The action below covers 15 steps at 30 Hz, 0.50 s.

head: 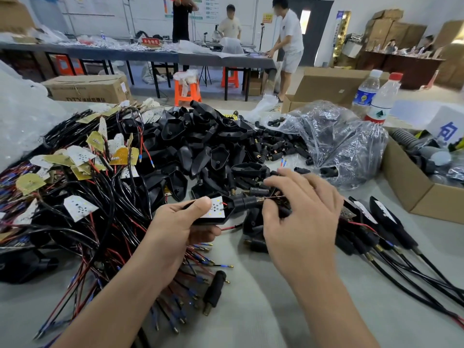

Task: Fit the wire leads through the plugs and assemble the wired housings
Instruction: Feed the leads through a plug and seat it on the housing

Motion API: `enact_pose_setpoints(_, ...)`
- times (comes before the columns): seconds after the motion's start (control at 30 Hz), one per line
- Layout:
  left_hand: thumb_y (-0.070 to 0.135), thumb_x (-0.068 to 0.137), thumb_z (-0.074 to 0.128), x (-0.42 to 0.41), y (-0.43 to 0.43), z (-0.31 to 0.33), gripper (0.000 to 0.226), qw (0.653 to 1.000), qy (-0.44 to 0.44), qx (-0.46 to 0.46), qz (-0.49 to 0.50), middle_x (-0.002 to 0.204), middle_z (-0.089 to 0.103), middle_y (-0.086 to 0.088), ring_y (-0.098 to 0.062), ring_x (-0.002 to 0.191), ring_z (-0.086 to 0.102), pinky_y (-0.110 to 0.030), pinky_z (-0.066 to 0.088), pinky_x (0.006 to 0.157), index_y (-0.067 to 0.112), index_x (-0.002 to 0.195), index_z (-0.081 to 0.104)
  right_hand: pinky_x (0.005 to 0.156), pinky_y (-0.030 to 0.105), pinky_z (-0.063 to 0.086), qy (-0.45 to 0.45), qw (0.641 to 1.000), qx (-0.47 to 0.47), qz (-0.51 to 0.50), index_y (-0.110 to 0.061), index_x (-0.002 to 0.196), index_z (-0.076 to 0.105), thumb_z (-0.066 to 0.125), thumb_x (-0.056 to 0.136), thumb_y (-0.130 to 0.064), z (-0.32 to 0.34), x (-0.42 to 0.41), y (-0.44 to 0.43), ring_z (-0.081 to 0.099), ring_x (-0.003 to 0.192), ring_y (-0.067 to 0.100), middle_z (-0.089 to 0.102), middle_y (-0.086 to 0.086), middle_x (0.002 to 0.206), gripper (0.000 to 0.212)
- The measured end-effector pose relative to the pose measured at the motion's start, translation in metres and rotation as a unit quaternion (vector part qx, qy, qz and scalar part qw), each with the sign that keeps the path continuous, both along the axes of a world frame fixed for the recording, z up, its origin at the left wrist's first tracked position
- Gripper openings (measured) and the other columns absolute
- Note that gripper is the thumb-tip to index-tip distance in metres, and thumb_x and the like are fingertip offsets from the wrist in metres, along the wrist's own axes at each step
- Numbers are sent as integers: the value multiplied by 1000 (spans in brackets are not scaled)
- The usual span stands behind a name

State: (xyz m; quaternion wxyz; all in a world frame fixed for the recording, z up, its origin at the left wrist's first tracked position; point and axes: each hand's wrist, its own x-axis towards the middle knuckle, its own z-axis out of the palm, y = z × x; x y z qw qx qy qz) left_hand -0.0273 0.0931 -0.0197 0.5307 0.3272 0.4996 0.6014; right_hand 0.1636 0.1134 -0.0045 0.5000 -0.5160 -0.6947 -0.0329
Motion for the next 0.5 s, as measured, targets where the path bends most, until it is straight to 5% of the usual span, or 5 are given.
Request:
enact_pose_setpoints(0.17,39,85,72,-4,5,-2,38,996,-44,-17,73,66,68,-9,-19,51,64,-25,52,45,2,88,70,79,35,44,-22,976,-196,88,-28,98,71,54,98,-23,-2,-3,1,58,86,13,67,-15,81,18)
enact_pose_setpoints(0.27,36,105,55,-5,7,-5,37,993,-77,-21,84,68,70,-11,-20,52,66,-26,53,46,1,99,68,71,37,50,-18,971,-220,91,-28,91,67,55,96,-30,-5,-5,0,58,74,12,66,-11,73,13)
enact_pose_setpoints(0.5,27,104,57,-5,8,-5,33,997,-41,-18,65,68,72,-12,-21,51,66,-25,53,46,-4,97,66,65,37,55,21,966,-237,98,-42,97,65,65,90,-32,-3,-3,-2,63,65,20,68,-8,66,12)
